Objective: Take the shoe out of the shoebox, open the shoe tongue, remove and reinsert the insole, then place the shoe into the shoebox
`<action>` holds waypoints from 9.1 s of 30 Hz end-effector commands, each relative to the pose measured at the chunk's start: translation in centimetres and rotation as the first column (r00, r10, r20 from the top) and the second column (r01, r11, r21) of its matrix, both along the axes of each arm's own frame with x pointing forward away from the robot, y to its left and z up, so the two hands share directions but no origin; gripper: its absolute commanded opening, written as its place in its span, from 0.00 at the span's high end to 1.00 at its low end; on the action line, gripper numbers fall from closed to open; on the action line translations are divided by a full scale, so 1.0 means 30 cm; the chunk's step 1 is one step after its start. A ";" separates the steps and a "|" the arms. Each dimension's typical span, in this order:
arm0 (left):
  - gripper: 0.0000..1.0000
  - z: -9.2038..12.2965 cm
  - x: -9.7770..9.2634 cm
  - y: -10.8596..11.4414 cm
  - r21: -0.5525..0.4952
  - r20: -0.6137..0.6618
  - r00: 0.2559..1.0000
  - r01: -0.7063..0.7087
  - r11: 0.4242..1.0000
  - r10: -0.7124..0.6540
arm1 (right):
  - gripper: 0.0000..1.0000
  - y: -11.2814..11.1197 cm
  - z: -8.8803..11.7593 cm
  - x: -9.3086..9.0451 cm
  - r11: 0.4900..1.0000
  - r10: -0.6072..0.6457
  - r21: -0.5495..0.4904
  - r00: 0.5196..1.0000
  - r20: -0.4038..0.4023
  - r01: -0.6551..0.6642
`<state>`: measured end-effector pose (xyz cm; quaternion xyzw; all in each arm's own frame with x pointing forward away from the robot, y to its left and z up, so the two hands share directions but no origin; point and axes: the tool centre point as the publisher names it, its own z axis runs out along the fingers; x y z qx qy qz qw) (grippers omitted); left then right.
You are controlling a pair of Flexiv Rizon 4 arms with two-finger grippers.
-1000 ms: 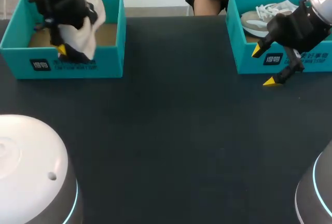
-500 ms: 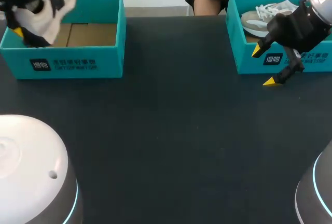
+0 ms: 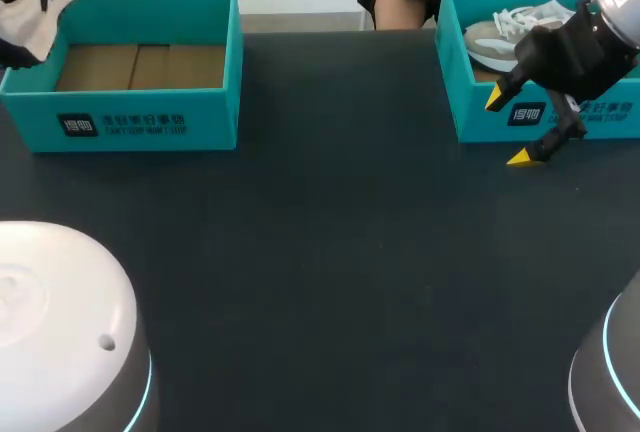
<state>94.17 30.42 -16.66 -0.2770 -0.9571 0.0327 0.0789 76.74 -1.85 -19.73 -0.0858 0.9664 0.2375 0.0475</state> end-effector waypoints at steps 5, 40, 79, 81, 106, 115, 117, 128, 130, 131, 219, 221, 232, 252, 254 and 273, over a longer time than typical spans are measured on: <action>1.00 0.006 0.007 -0.002 0.002 -0.003 1.000 0.002 1.000 -0.002 | 0.00 0.001 -0.002 0.003 1.000 0.000 -0.002 1.000 -0.001 0.000; 1.00 -0.053 0.258 0.022 0.069 0.038 0.999 -0.038 0.997 0.035 | 0.00 0.001 -0.002 0.003 1.000 0.000 -0.002 1.000 -0.001 0.000; 1.00 -0.035 0.297 0.112 0.160 -0.127 0.037 0.987 0.017 -0.991 | 0.00 0.001 -0.002 0.003 1.000 0.000 -0.002 1.000 -0.001 0.000; 1.00 -0.035 0.297 0.112 0.160 -0.127 0.037 0.987 0.017 -0.991 | 0.00 0.001 -0.002 0.003 1.000 0.000 -0.002 1.000 -0.001 0.000; 1.00 -0.064 0.356 0.056 0.102 -0.105 0.184 0.979 0.174 -0.977 | 0.00 0.001 -0.002 0.003 1.000 0.000 -0.002 1.000 -0.001 0.000; 1.00 -0.112 0.411 0.046 0.133 -0.118 0.217 0.970 0.201 -0.969 | 0.00 0.001 -0.002 0.003 1.000 0.000 -0.002 1.000 -0.001 0.000; 1.00 -0.130 0.432 0.045 0.135 -0.120 0.230 0.968 0.213 -0.966 | 0.00 0.001 -0.002 0.003 1.000 0.000 -0.002 1.000 -0.001 0.000; 1.00 -0.242 0.483 0.034 0.120 -0.135 0.250 0.965 0.235 -0.959 | 0.00 0.001 -0.002 0.003 1.000 0.000 -0.002 1.000 -0.001 0.000; 1.00 -0.266 0.481 0.032 0.121 -0.140 0.245 0.966 0.230 -0.959 | 0.00 0.001 -0.002 0.003 1.000 0.000 -0.002 1.000 -0.001 0.000; 1.00 -0.278 0.483 0.030 0.118 -0.143 0.246 0.966 0.230 -0.959 | 0.00 0.001 -0.002 0.003 1.000 0.000 -0.002 1.000 -0.001 0.000; 0.00 -0.310 0.362 0.022 0.047 0.066 0.325 0.943 0.328 -0.943 | 0.00 0.001 -0.002 0.003 1.000 0.000 -0.002 1.000 -0.001 0.000; 0.00 -0.293 0.358 0.026 0.036 0.069 0.327 0.943 0.330 -0.942 | 0.00 0.001 -0.002 0.003 1.000 0.000 -0.002 1.000 -0.001 0.000; 0.00 -0.293 0.358 0.026 0.036 0.069 0.327 0.943 0.330 -0.942 | 0.00 -0.217 0.026 0.243 0.795 -0.584 0.120 0.804 -0.111 0.594; 0.00 -0.293 0.358 0.026 0.036 0.069 0.327 0.943 0.330 -0.942 | 0.00 -0.276 0.025 0.338 0.612 -0.765 0.083 0.616 -0.188 0.786; 0.00 -0.293 0.358 0.026 0.036 0.069 0.327 0.943 0.330 -0.942 | 0.00 -0.286 0.016 0.376 0.522 -0.822 0.113 0.534 -0.198 0.845; 0.00 -0.293 0.358 0.026 0.036 0.069 0.327 0.943 0.330 -0.942 | 0.00 -0.525 0.055 0.814 0.190 -0.975 0.109 0.201 -0.098 0.976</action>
